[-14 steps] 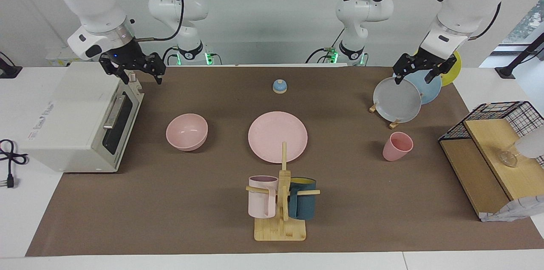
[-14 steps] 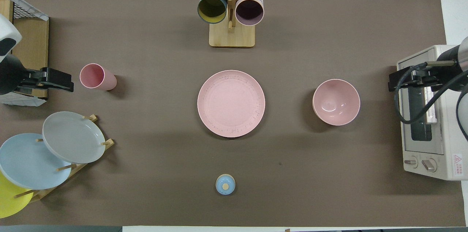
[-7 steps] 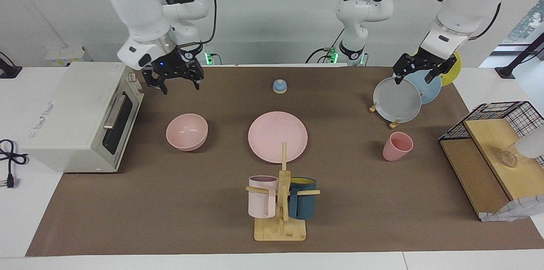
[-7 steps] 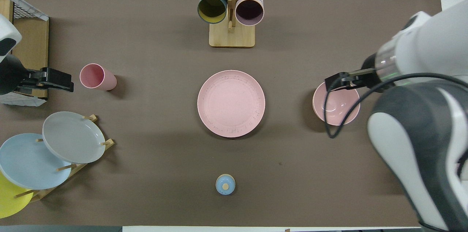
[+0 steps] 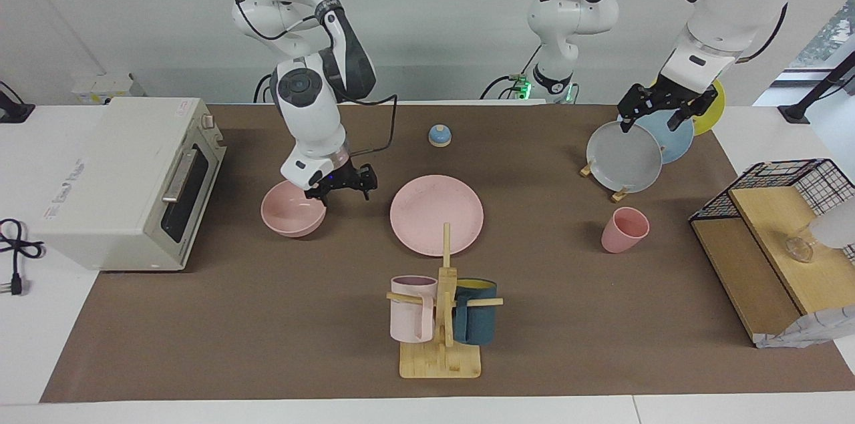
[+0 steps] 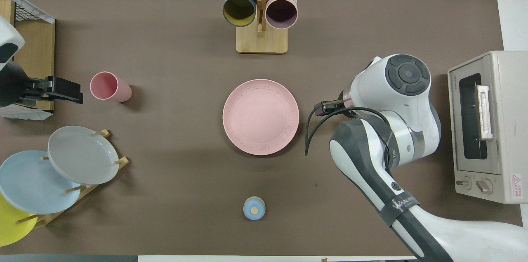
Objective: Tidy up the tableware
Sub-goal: 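Lift the pink bowl with the right gripper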
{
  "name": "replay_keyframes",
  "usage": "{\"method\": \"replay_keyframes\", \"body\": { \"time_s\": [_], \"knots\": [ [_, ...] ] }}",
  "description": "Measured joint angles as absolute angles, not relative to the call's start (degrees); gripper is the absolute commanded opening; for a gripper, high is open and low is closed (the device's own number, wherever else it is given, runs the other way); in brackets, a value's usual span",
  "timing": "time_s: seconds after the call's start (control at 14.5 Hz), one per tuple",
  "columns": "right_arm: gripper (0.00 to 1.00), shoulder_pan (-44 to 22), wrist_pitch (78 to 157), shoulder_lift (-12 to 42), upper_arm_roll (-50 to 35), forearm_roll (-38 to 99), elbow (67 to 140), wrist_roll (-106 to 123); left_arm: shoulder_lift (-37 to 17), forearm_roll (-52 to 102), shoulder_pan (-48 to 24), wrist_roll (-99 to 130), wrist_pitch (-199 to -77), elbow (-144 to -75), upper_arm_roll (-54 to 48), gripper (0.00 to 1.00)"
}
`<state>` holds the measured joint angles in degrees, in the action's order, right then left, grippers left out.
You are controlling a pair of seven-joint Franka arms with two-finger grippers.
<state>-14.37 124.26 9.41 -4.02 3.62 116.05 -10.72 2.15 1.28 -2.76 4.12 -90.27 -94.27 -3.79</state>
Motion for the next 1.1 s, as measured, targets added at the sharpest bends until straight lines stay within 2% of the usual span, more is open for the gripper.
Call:
{"method": "replay_keyframes", "body": {
  "time_s": [0.21,0.48,0.55,0.76,0.83,0.9,1.1],
  "knots": [
    [0.95,-13.9,123.8,8.1,-3.9,3.1,117.4,-10.6,2.1,1.3,-2.8,4.1,-90.3,-94.3,-3.8,1.0],
    [0.72,-12.6,124.7,6.5,-3.9,0.6,120.3,-9.6,2.2,1.3,-2.7,4.1,-90.1,-94.3,-3.8,1.0],
    [0.56,-12.2,125.7,6.4,-3.9,0.6,121.3,-8.7,2.2,1.3,-2.6,4.1,-90.1,-94.3,-3.8,1.0],
    [0.38,-11.7,127.2,6.4,-3.9,0.0,123.0,-7.7,2.2,1.3,-2.6,4.1,-90.1,-94.3,-3.8,1.0],
    [0.26,-11.7,127.3,6.4,-3.9,-0.5,123.1,-7.7,2.2,1.3,-2.6,4.1,-90.1,-94.3,-3.8,1.0],
    [0.23,-11.7,127.3,6.4,-3.9,-1.0,123.2,-7.6,2.2,1.3,-2.6,4.1,-90.1,-94.3,-3.8,1.0],
    [0.23,-11.6,128.8,6.4,-3.9,-1.5,123.9,-7.1,2.2,1.3,-2.6,4.1,-90.1,-94.3,-3.8,1.0]
  ]
}}
